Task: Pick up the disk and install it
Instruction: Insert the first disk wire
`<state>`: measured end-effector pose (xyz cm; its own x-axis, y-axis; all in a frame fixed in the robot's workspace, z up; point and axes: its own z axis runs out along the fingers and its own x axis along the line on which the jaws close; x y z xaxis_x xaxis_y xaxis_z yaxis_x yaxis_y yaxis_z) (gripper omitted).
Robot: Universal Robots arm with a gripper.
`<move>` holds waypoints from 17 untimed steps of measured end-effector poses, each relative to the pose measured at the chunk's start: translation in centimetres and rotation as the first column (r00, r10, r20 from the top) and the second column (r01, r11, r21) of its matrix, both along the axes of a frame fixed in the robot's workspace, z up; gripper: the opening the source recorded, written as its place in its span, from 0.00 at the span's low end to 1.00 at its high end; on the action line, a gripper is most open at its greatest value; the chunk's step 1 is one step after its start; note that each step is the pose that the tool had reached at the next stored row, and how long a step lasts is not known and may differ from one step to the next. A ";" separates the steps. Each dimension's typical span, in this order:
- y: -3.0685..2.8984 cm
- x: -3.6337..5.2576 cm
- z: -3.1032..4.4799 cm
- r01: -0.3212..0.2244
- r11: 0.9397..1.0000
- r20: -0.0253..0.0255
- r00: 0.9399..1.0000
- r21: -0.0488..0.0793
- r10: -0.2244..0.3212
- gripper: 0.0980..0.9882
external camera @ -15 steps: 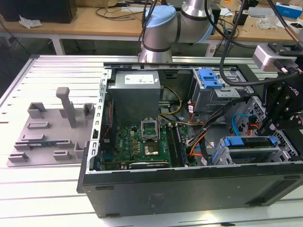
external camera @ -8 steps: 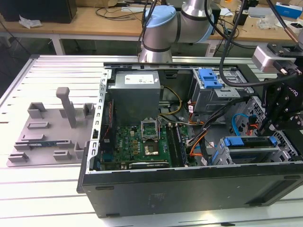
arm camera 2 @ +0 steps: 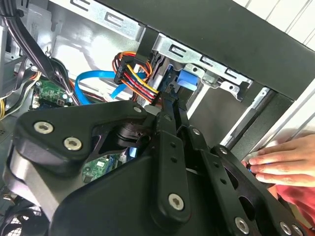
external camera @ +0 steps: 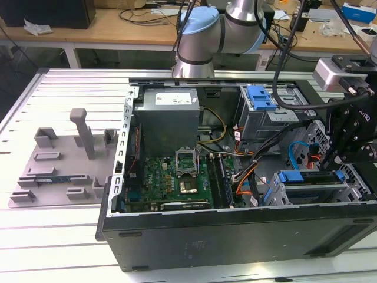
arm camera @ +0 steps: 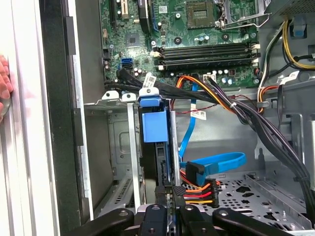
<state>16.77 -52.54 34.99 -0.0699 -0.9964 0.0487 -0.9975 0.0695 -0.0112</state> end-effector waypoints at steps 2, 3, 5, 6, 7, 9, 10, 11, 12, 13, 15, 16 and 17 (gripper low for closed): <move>-0.01 0.00 -0.08 0.000 1.000 0.000 1.000 0.000 0.000 0.07; -0.02 0.00 -0.10 0.000 1.000 0.000 1.000 0.000 0.000 0.07; -0.03 0.00 -0.14 0.000 1.000 0.000 1.000 0.000 0.000 0.07; -0.04 0.00 -0.16 0.000 1.000 0.000 1.000 0.000 0.000 0.07; -0.04 0.00 -0.20 0.000 1.000 0.000 1.000 0.000 0.000 0.07; -0.05 0.00 -0.26 0.000 1.000 0.000 1.000 0.000 0.000 0.07; -0.06 0.00 -0.28 0.000 1.000 0.000 1.000 0.000 0.000 0.07; -0.06 0.00 -0.32 0.000 1.000 0.000 1.000 0.000 0.000 0.07; -0.06 0.00 -0.34 0.000 1.000 0.000 1.000 0.000 0.000 0.07; -0.06 0.00 -0.40 0.000 1.000 0.000 1.000 0.000 0.000 0.07; -0.06 0.00 -0.46 0.000 1.000 0.000 1.000 0.000 0.000 0.07; -0.06 0.00 -0.51 0.000 1.000 0.000 1.000 0.000 0.000 0.07; -0.06 0.00 -0.55 0.000 1.000 0.000 1.000 0.000 0.000 0.07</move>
